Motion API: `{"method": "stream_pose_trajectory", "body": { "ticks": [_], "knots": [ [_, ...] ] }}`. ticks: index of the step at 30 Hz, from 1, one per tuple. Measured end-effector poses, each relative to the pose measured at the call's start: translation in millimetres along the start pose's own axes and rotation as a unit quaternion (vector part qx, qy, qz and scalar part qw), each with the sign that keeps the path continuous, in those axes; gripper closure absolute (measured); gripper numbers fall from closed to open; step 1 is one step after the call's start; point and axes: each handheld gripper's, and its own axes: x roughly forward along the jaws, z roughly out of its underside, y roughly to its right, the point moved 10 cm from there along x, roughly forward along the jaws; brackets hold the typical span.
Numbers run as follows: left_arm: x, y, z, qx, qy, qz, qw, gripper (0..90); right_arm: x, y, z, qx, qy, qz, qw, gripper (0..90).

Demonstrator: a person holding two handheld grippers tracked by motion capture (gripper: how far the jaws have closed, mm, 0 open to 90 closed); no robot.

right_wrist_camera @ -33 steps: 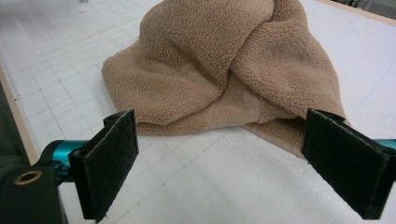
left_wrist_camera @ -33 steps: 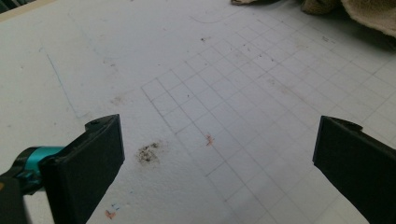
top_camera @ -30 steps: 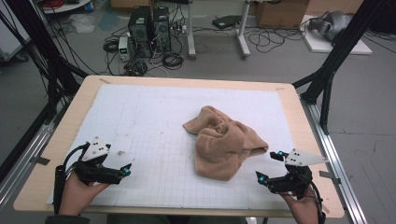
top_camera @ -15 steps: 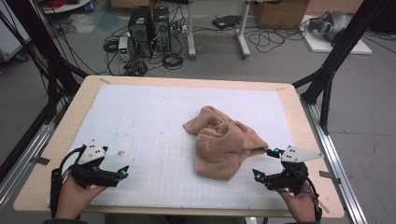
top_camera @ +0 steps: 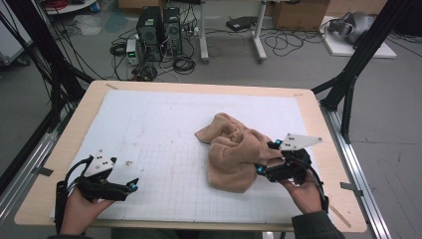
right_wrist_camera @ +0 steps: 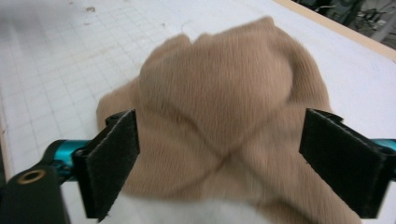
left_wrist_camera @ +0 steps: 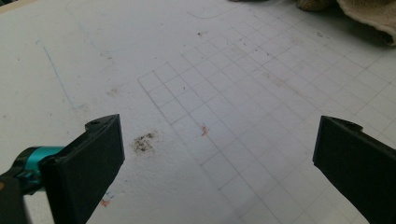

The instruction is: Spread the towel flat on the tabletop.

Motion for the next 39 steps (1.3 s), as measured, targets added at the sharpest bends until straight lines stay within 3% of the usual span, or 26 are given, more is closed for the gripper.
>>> {"method": "stream_pose_trajectory", "body": {
  "ticks": [2,4,6,10,15,20,27,31,32,33,39],
  "knots": [
    [-0.1,-0.8,1.0,-0.001,0.001,-0.001,1.0,2.5,6.7,0.3,-4.3,-0.005,-0.005,-0.003,1.0,16.6],
    [0.0,-0.9,3.1,-0.007,0.003,-0.002,1.0,2.5,28.6,-0.2,-12.5,-0.013,-0.021,-0.019,0.9995,25.8],
    [-0.4,-1.0,4.3,-0.007,0.003,-0.002,1.0,2.5,35.8,1.7,-12.2,-0.013,-0.032,-0.015,0.9993,26.2],
    [-1.7,-3.4,9.8,-0.012,0.001,-0.004,0.9999,2.5,58.4,6.3,-4.8,-0.004,-0.067,-0.013,0.9976,41.3],
    [-1.3,-4.4,11.5,-0.015,0.003,-0.006,0.9999,2.5,72.4,5.7,8.5,0.027,-0.095,-0.042,0.9943,62.4],
    [2.7,-1.7,11.2,-0.011,0.002,-0.001,0.9999,2.5,69.8,3.3,4.4,0.021,-0.099,-0.051,0.9936,70.6],
    [5.3,1.0,7.7,-0.007,0.005,0.005,0.9999,2.5,60.4,-11.9,-30.5,0.003,-0.074,-0.069,0.9949,72.3],
    [6.2,2.7,4.9,-0.005,0.006,0.008,0.9999,2.5,60.2,-27.9,-55.0,-0.008,-0.055,-0.087,0.9946,72.6],
    [6.4,3.2,4.0,-0.007,0.007,0.009,0.9999,2.5,59.7,-36.3,-68.5,-0.016,-0.044,-0.095,0.9944,72.6],
    [6.1,3.2,3.4,-0.004,0.006,0.01,0.9999,2.5,59.7,-36.3,-68.5,-0.016,-0.044,-0.095,0.9944,72.6],
    [-0.6,2.2,-5.9,-0.002,0.019,0.008,0.9998,2.5,59.8,-77.0,-118.6,-0.055,-0.009,-0.13,0.9899,72.6]
  ]
}}
